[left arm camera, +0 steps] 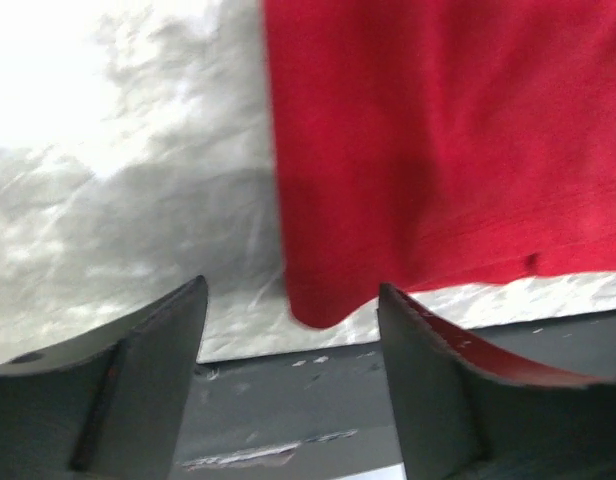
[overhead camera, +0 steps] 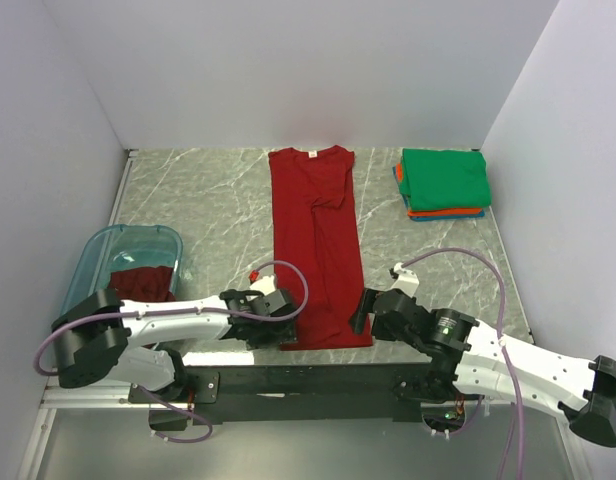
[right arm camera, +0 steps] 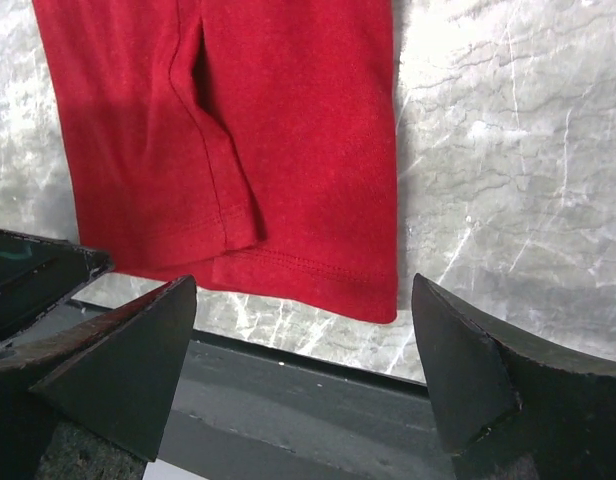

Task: Fold and stack the t-shirts
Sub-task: Fold the tshirt

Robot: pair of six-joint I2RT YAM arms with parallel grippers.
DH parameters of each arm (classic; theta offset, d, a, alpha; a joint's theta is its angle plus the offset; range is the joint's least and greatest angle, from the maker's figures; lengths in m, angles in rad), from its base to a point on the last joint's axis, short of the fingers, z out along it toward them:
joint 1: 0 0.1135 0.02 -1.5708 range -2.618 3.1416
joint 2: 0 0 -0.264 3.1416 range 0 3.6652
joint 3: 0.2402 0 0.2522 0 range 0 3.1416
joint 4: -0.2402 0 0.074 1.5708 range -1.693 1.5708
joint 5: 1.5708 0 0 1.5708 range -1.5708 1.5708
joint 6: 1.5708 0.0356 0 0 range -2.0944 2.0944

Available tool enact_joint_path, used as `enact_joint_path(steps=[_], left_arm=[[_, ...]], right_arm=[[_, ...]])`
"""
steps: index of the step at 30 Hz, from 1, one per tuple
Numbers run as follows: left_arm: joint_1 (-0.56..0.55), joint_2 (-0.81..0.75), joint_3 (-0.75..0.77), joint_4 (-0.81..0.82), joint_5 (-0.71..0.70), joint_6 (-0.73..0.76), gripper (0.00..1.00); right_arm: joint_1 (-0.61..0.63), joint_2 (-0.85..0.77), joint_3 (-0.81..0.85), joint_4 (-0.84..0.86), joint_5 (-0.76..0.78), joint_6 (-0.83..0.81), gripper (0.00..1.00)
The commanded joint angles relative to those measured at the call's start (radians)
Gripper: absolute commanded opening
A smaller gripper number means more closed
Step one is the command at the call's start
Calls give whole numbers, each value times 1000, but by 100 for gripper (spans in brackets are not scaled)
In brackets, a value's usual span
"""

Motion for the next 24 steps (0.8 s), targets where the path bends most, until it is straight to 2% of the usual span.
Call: enact_joint_path(steps=[1, 8, 9, 11, 12, 13, 20, 24], left_arm=[[-2, 32, 38, 5, -31, -12, 71], [1, 65, 39, 5, -33, -9, 37], [1, 66, 38, 8, -30, -9, 27], [3, 69, 38, 3, -27, -8, 15], [1, 72, 42, -9, -25, -9, 4], [1, 71, 42, -17, -25, -11, 1], [1, 33, 24, -31, -19, -25, 1], [1, 19, 9, -25, -21, -32, 1]], right_arm=[[-22, 0, -22, 52, -17, 25, 94], [-58, 41, -45, 88, -68, 14, 91], [-59, 51, -50, 94, -74, 10, 91], [-64, 75, -51, 97, -91, 8, 89], [-68, 83, -51, 98, -94, 5, 88], [-68, 97, -51, 98, -106, 2, 88], [-76, 150, -77, 120, -192, -15, 73], [-76, 172, -100, 111, -183, 2, 71]])
